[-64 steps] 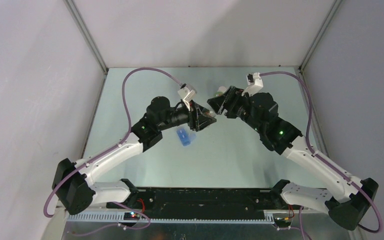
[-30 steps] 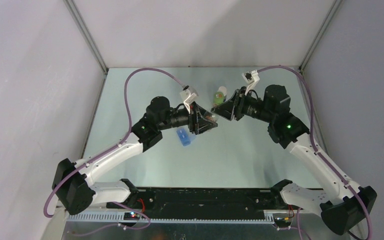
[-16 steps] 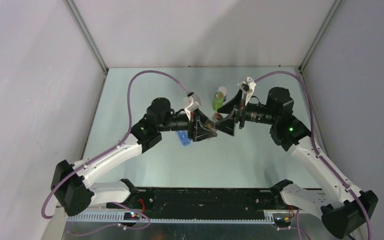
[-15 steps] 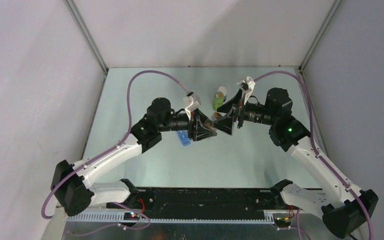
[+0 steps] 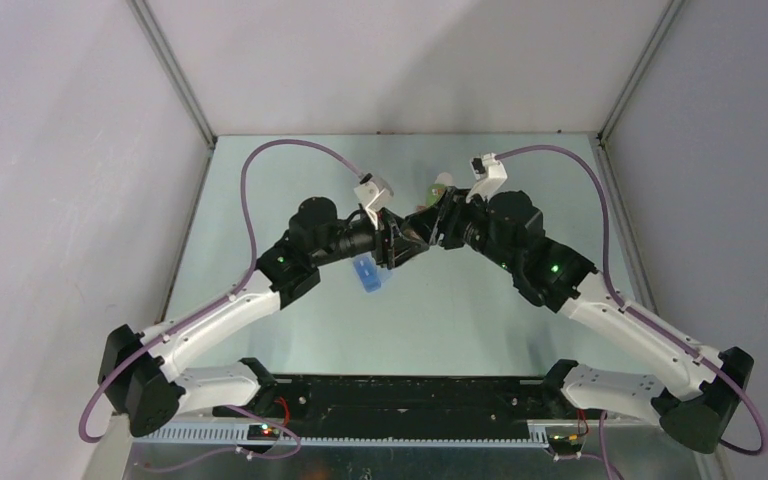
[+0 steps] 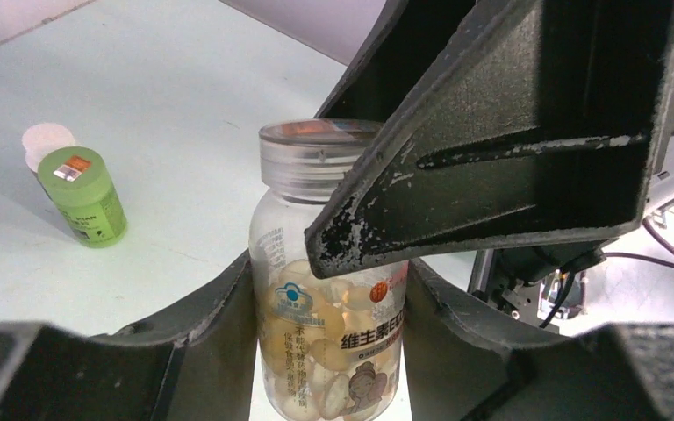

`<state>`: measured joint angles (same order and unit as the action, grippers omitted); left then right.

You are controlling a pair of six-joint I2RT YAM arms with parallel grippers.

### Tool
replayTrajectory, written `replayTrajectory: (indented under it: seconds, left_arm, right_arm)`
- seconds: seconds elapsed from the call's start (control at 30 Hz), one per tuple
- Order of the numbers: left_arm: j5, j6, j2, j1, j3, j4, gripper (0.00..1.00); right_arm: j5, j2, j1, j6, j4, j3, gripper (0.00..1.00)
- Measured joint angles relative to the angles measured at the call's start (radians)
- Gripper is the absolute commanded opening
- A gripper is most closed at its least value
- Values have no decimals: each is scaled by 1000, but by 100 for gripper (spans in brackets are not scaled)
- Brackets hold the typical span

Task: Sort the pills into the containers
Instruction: Unscrew the lid of the pill bottle.

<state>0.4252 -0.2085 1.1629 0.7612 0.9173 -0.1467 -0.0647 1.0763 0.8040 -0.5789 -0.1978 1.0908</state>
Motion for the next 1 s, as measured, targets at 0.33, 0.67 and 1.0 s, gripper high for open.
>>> replayTrajectory:
  seconds: [0.33,0.67,1.0]
  left_arm:
    - [-8,-27,1,1,-7,-8,0]
    - [-4,-19,8,1,-7,-5,0]
    - [159,17,25,1,-7,-1,0]
  right_arm:
    - [-100,1,34,-16,-20,2,57]
    - [-36,3,7,-13,2,3,1]
    - [298,-64,-68,319,10,-41,0]
